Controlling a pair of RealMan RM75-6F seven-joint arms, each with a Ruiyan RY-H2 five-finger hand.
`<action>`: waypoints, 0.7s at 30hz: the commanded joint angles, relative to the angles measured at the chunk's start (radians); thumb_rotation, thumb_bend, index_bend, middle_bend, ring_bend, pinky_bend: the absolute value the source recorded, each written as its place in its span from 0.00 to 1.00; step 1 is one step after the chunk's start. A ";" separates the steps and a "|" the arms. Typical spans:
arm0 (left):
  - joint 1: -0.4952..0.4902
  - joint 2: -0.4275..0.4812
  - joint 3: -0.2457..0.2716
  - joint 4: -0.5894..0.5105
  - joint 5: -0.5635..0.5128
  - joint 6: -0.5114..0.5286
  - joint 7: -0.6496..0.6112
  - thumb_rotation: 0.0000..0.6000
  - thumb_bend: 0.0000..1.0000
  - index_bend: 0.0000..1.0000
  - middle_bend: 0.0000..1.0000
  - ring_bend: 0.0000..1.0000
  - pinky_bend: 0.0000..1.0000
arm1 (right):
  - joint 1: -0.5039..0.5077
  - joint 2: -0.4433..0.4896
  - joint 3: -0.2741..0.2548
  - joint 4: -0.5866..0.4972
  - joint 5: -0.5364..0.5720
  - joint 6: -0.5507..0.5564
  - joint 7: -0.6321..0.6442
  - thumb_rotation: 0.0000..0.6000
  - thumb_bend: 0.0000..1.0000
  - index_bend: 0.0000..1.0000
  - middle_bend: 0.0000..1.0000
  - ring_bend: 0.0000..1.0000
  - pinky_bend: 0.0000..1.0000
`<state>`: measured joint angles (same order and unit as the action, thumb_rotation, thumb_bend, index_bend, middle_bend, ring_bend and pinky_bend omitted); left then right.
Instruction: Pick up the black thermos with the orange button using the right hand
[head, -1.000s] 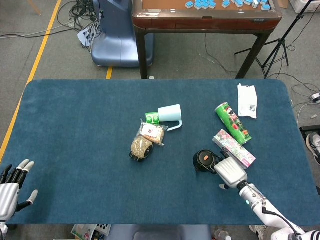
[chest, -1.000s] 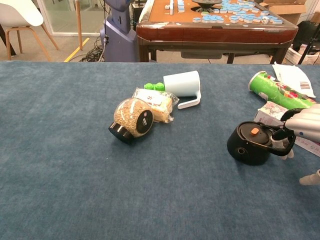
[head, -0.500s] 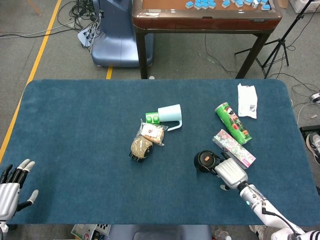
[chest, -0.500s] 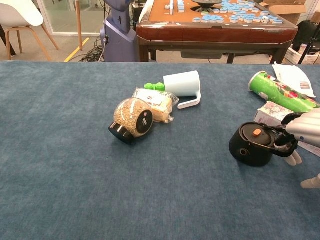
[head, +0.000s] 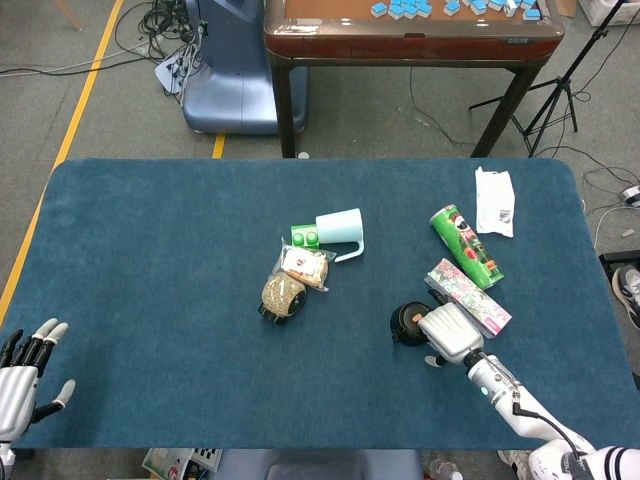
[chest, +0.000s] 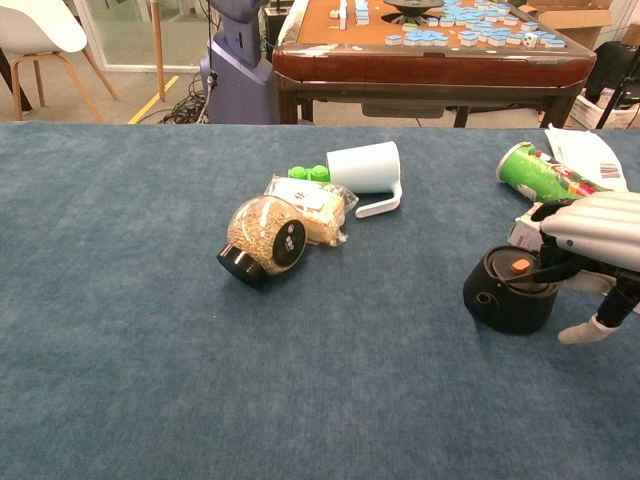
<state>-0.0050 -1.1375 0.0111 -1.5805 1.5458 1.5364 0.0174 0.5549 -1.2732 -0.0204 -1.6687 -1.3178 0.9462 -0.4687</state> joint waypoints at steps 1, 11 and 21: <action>0.000 0.001 0.001 -0.002 0.000 -0.001 0.001 1.00 0.30 0.11 0.07 0.13 0.01 | 0.010 -0.008 0.016 0.018 -0.004 -0.006 0.032 1.00 0.01 0.97 0.94 0.82 0.09; 0.001 0.008 0.002 -0.013 -0.001 -0.002 0.006 1.00 0.29 0.11 0.07 0.13 0.01 | 0.031 -0.024 0.050 0.058 -0.007 -0.017 0.108 1.00 0.00 1.00 0.99 0.87 0.12; -0.002 0.010 0.004 -0.025 0.004 -0.007 0.017 1.00 0.29 0.11 0.07 0.13 0.02 | 0.035 -0.017 0.077 0.063 -0.010 0.001 0.170 0.74 0.00 1.00 1.00 0.87 0.12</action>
<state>-0.0063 -1.1274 0.0155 -1.6048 1.5492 1.5300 0.0336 0.5898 -1.2934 0.0522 -1.6032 -1.3239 0.9429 -0.3070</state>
